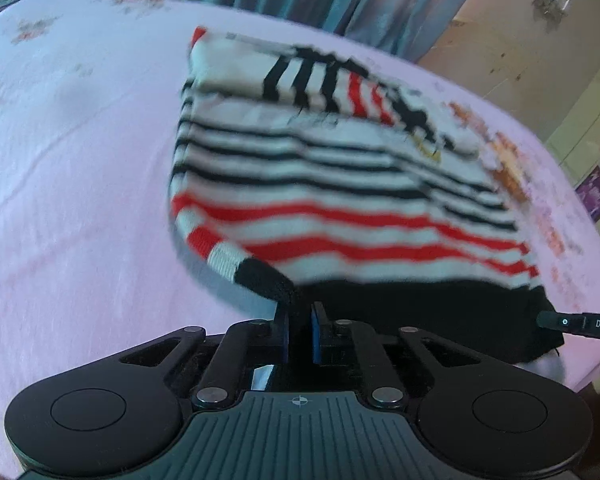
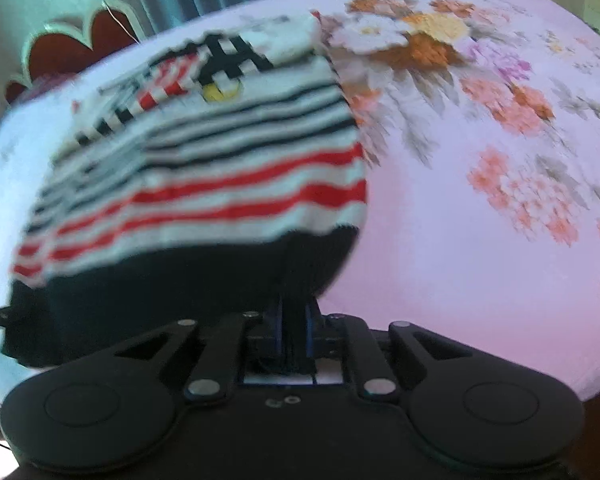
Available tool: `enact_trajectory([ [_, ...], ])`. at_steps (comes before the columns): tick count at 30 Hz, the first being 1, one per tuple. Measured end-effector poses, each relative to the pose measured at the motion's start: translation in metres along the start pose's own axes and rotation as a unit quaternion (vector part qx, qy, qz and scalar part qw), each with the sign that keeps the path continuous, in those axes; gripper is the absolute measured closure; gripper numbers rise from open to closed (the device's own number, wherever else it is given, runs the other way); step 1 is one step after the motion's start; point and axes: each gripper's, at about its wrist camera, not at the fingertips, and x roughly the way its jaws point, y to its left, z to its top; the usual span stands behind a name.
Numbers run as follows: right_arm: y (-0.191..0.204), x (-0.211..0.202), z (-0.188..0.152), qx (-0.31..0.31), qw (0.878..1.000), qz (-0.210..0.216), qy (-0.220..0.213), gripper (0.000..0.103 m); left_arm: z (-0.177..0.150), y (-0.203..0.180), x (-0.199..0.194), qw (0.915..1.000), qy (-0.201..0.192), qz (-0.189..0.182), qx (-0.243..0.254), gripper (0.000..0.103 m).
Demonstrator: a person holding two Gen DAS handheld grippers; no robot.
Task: Fold small clothes
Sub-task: 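Grasp the black hem band of the sweater with both grippers, then lift the hem with both grippers and fold it over toward the collar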
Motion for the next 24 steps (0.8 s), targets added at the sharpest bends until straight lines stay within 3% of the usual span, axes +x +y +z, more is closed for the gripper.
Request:
enact_trajectory([
  [7, 0.007, -0.013, 0.076, 0.013, 0.995, 0.062, -0.071, 0.094, 0.081, -0.007, -0.002, 0.9972, -0.071, -0.02, -0.003, 0.094],
  [13, 0.015, 0.019, 0.169, 0.003, 0.99, 0.072, -0.117, 0.093, 0.172, -0.009, 0.038, 0.993, -0.118, -0.005, 0.002, 0.094],
  [19, 0.013, 0.095, 0.25, 0.026, 0.992, 0.069, -0.102, 0.094, 0.243, 0.003, 0.111, 0.9939, -0.106, 0.018, -0.026, 0.094],
  [24, 0.008, 0.155, 0.282, 0.051, 0.995, 0.059, -0.059, 0.091, 0.27, 0.013, 0.169, 0.9954, -0.067, 0.046, -0.051, 0.093],
])
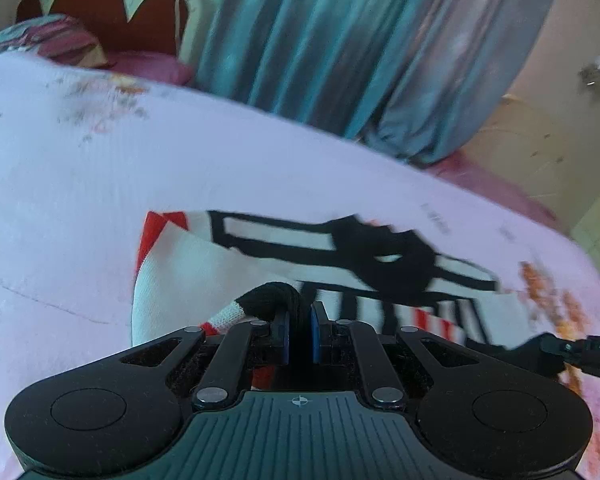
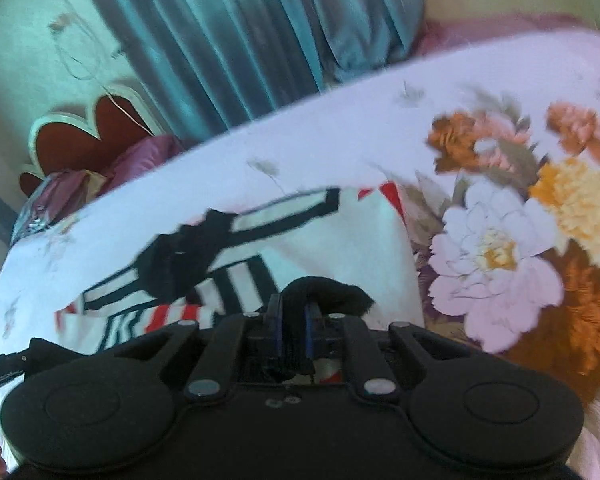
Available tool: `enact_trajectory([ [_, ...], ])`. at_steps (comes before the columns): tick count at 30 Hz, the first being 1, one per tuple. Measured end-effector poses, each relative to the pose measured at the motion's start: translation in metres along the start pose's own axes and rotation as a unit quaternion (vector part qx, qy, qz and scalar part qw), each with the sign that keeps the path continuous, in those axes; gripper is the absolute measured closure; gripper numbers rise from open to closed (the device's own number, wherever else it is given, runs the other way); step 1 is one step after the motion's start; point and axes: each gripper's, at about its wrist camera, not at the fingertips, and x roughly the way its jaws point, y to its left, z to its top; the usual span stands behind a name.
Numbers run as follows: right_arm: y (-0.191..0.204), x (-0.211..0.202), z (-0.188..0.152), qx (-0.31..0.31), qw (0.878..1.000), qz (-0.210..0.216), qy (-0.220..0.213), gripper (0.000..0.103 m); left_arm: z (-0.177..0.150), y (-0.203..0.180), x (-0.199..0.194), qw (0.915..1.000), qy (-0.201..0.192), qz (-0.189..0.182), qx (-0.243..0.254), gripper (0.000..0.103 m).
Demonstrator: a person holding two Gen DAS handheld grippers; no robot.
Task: Fold small clothes
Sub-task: 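Lift the hem with both grippers and fold it over toward the collar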
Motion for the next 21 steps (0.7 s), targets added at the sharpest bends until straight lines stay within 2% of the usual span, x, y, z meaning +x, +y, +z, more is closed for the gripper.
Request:
enact_trajectory([
  [2, -0.006, 0.016, 0.004, 0.013, 1.0, -0.005, 0.011, 0.079, 0.001, 0.003, 0.018, 0.9995, 0.028, 0.003, -0.013, 0.091],
  [3, -0.009, 0.021, 0.006, 0.014, 1.0, -0.012, 0.008, 0.065, 0.001, 0.005, 0.024, 0.999, 0.041, 0.005, -0.02, 0.085],
  [4, -0.01, 0.022, 0.008, 0.014, 1.0, -0.014, 0.003, 0.046, 0.002, 0.006, 0.027, 0.9984, 0.05, 0.004, -0.028, 0.068],
  [5, -0.012, 0.022, 0.011, 0.012, 1.0, -0.012, -0.006, 0.042, 0.002, 0.008, 0.026, 0.9985, 0.046, 0.004, -0.029, 0.053],
  [6, -0.013, 0.019, 0.014, 0.006, 1.0, -0.007, -0.017, 0.042, 0.004, 0.009, 0.02, 0.999, 0.027, 0.011, -0.032, 0.019],
  [7, -0.013, 0.017, 0.018, -0.002, 1.0, -0.002, -0.023, 0.042, 0.006, 0.013, 0.012, 0.9993, 0.004, 0.015, -0.035, 0.004],
  [9, -0.013, 0.015, 0.025, -0.016, 0.999, 0.012, -0.03, 0.042, 0.011, 0.017, -0.005, 0.9989, -0.036, 0.004, -0.028, 0.003],
  [10, -0.012, 0.014, 0.027, -0.025, 0.999, 0.019, -0.033, 0.041, 0.013, 0.017, -0.007, 0.9991, -0.037, -0.002, -0.022, 0.003],
  [16, -0.005, 0.039, 0.024, -0.085, 0.996, 0.011, -0.009, 0.04, 0.009, 0.005, 0.027, 0.9983, 0.012, -0.001, 0.057, 0.003],
  [18, -0.003, 0.047, 0.022, -0.102, 0.995, 0.009, -0.006, 0.045, 0.006, 0.001, 0.041, 0.9973, 0.022, 0.005, 0.07, 0.004],
  [20, -0.001, 0.053, 0.021, -0.116, 0.993, 0.008, -0.002, 0.049, 0.003, -0.001, 0.053, 0.9962, 0.027, 0.003, 0.083, 0.012],
  [21, 0.0, 0.056, 0.022, -0.122, 0.993, 0.005, -0.002, 0.05, 0.001, -0.002, 0.056, 0.9952, 0.03, 0.004, 0.093, 0.027],
])
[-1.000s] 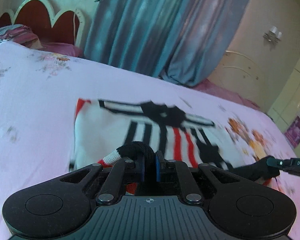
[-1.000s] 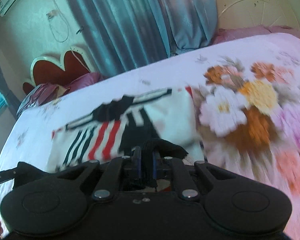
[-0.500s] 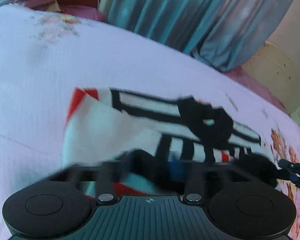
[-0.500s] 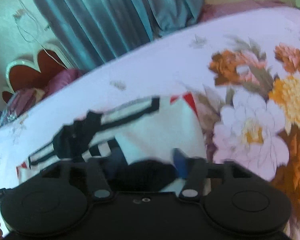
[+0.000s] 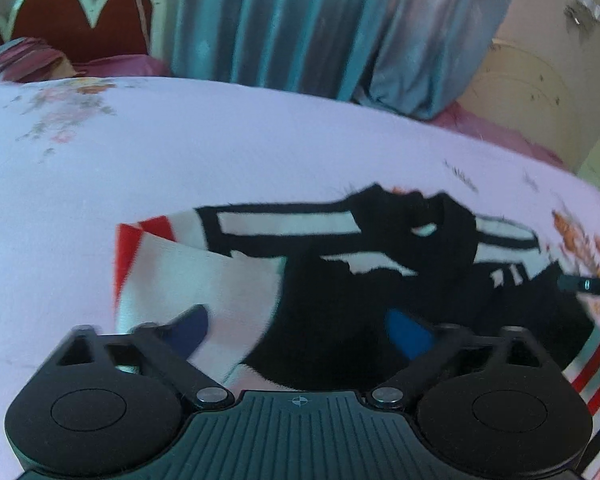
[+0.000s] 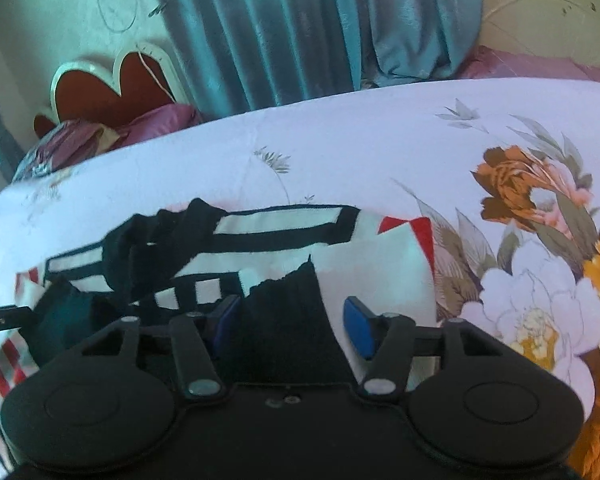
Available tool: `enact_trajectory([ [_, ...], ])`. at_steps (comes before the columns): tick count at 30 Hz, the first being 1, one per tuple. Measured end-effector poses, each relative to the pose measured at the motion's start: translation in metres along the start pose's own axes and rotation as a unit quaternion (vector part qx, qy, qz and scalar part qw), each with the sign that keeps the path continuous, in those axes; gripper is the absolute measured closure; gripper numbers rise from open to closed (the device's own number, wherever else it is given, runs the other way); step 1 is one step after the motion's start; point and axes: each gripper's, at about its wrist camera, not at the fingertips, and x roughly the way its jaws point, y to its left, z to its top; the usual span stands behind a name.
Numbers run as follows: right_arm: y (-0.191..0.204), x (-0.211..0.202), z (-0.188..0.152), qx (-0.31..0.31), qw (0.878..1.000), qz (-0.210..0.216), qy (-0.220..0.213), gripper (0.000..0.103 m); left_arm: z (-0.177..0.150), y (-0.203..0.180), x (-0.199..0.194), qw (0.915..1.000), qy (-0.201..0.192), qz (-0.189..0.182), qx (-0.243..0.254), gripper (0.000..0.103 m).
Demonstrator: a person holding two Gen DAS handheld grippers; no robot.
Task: Fold small clothes
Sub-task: 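Lift the hem with both grippers and fold it over toward the collar, then open both grippers and release the hem onto the folded sweater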
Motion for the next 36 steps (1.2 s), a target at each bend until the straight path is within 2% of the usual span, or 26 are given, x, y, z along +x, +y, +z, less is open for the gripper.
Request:
enact_trajectory([
  [1, 0.0, 0.003, 0.0, -0.005, 1.0, -0.001, 0.001, 0.052, -0.001, -0.003, 0.003, 0.9999, 0.002, 0.004, 0.012, 0.036],
  [2, 0.0, 0.007, 0.001, -0.011, 1.0, -0.001, 0.004, 0.053, -0.002, -0.005, 0.003, 0.9998, -0.001, 0.007, 0.021, 0.039],
  [3, -0.001, 0.01, 0.0, -0.018, 1.0, -0.002, 0.01, 0.06, -0.003, -0.006, 0.003, 0.9997, -0.002, 0.007, 0.025, 0.054],
  [4, 0.0, 0.013, -0.001, -0.024, 1.0, -0.004, 0.016, 0.08, -0.003, -0.007, 0.003, 0.9997, 0.002, 0.003, 0.026, 0.077],
  [5, 0.0, 0.014, -0.002, -0.03, 0.999, 0.0, 0.02, 0.09, -0.004, -0.008, 0.002, 0.9997, 0.006, 0.001, 0.024, 0.084],
  [7, 0.003, 0.013, -0.004, -0.035, 0.999, 0.007, 0.026, 0.096, -0.006, -0.011, -0.002, 0.9994, -0.002, -0.001, 0.034, 0.099],
  [10, 0.004, 0.002, -0.003, -0.027, 0.999, 0.022, 0.008, 0.097, -0.004, -0.011, -0.017, 0.9989, -0.034, -0.003, 0.033, 0.099],
  [13, 0.006, -0.014, 0.007, -0.027, 0.999, 0.023, -0.036, 0.097, 0.006, -0.004, -0.032, 0.9971, -0.076, 0.003, 0.009, 0.099],
  [16, 0.01, -0.019, 0.02, -0.035, 0.997, 0.019, -0.063, 0.097, 0.019, 0.002, -0.033, 0.995, -0.098, 0.016, -0.008, 0.099],
  [23, 0.003, 0.019, 0.043, -0.02, 0.998, -0.01, -0.06, 0.097, 0.031, 0.016, 0.001, 0.9927, -0.095, 0.053, -0.052, 0.099],
  [26, 0.0, 0.041, 0.042, -0.013, 0.999, -0.024, -0.043, 0.097, 0.024, 0.015, 0.024, 0.994, -0.068, 0.071, -0.047, 0.099],
  [28, -0.005, 0.058, 0.034, -0.007, 0.999, -0.036, -0.011, 0.098, 0.015, 0.014, 0.029, 0.9941, -0.061, 0.08, -0.041, 0.099],
  [31, -0.009, 0.056, 0.028, -0.002, 0.999, -0.034, -0.017, 0.098, 0.013, 0.015, 0.022, 0.9937, -0.061, 0.081, -0.048, 0.098],
  [32, -0.008, 0.053, 0.028, -0.003, 0.999, -0.036, -0.018, 0.096, 0.014, 0.014, 0.02, 0.9938, -0.058, 0.082, -0.047, 0.098],
  [34, -0.004, 0.046, 0.029, -0.006, 0.998, -0.058, -0.028, 0.063, 0.015, 0.012, 0.017, 0.9944, -0.052, 0.086, -0.032, 0.096],
  [35, -0.004, 0.042, 0.029, -0.008, 0.997, -0.067, -0.037, 0.057, 0.016, 0.011, 0.015, 0.9945, -0.049, 0.089, -0.027, 0.094],
  [36, -0.002, 0.036, 0.029, -0.01, 0.996, -0.068, -0.049, 0.057, 0.016, 0.01, 0.011, 0.9943, -0.047, 0.093, -0.024, 0.085],
])
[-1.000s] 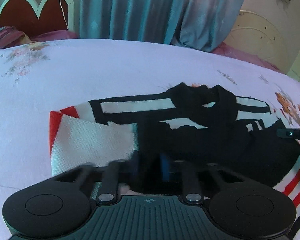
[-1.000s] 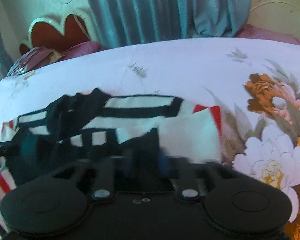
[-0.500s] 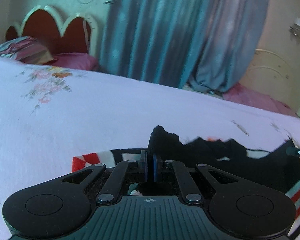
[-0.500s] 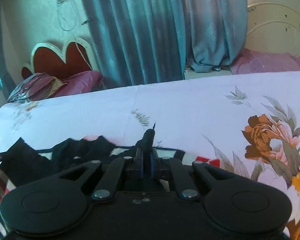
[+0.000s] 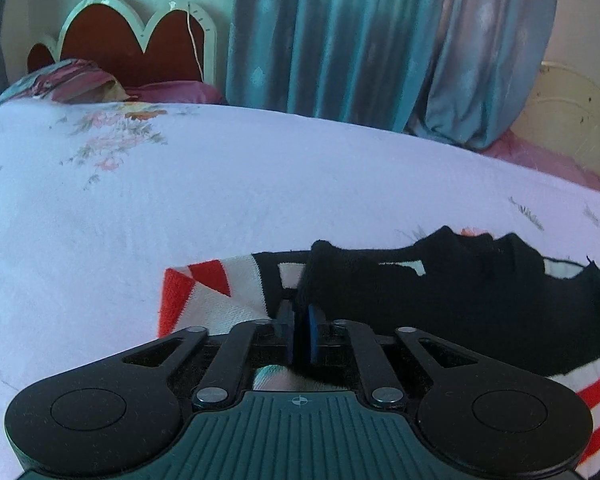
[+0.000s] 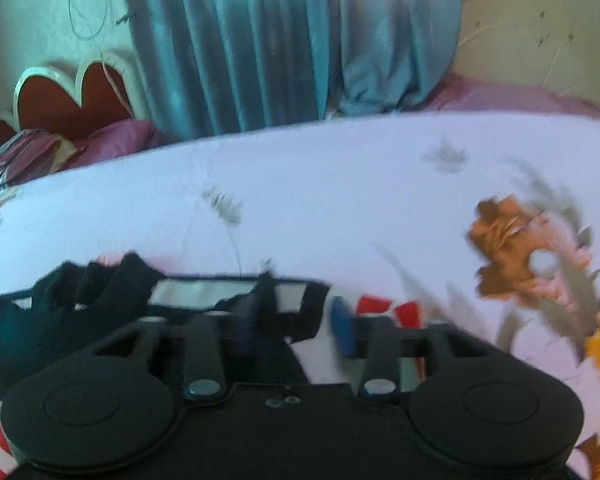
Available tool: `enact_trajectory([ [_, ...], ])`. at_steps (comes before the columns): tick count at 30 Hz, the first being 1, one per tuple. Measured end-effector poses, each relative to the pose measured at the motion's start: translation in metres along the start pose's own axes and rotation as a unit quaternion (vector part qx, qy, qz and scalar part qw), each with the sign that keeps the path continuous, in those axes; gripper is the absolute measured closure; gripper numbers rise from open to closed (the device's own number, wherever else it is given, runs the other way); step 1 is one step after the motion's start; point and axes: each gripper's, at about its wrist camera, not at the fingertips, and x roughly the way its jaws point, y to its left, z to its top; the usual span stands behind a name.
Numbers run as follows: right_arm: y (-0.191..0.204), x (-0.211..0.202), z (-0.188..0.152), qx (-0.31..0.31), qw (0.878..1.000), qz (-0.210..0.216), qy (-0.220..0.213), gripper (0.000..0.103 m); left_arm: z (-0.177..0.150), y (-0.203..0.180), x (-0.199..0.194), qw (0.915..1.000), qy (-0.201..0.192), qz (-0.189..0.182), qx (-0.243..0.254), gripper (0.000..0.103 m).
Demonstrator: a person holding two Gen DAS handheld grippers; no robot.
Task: Fold small clothes
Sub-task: 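Open both grippers and release the hem onto the folded sweater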
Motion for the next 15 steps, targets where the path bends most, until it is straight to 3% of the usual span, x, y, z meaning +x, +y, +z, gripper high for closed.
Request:
enact_trajectory([
  [3, 0.007, -0.017, 0.001, -0.013, 1.0, 0.013, -0.018, 0.066, -0.002, 0.002, -0.022, 0.9993, -0.027, 0.022, -0.011, 0.035],
  [4, 0.009, -0.023, 0.0, -0.018, 0.999, 0.016, -0.023, 0.07, -0.004, 0.002, -0.031, 0.9985, -0.048, 0.023, -0.012, 0.029],
  [6, 0.017, -0.034, 0.0, -0.026, 0.999, 0.035, -0.029, 0.072, -0.006, -0.001, -0.045, 0.9981, -0.062, -0.001, -0.004, 0.028],
  [10, 0.045, -0.04, -0.014, -0.048, 0.996, 0.079, -0.005, 0.073, -0.013, -0.03, -0.044, 0.9975, -0.028, -0.058, 0.03, 0.028],
  [15, 0.085, -0.032, -0.035, -0.081, 0.99, 0.11, 0.019, 0.074, -0.027, -0.062, -0.022, 0.9967, -0.001, -0.053, 0.061, 0.028],
])
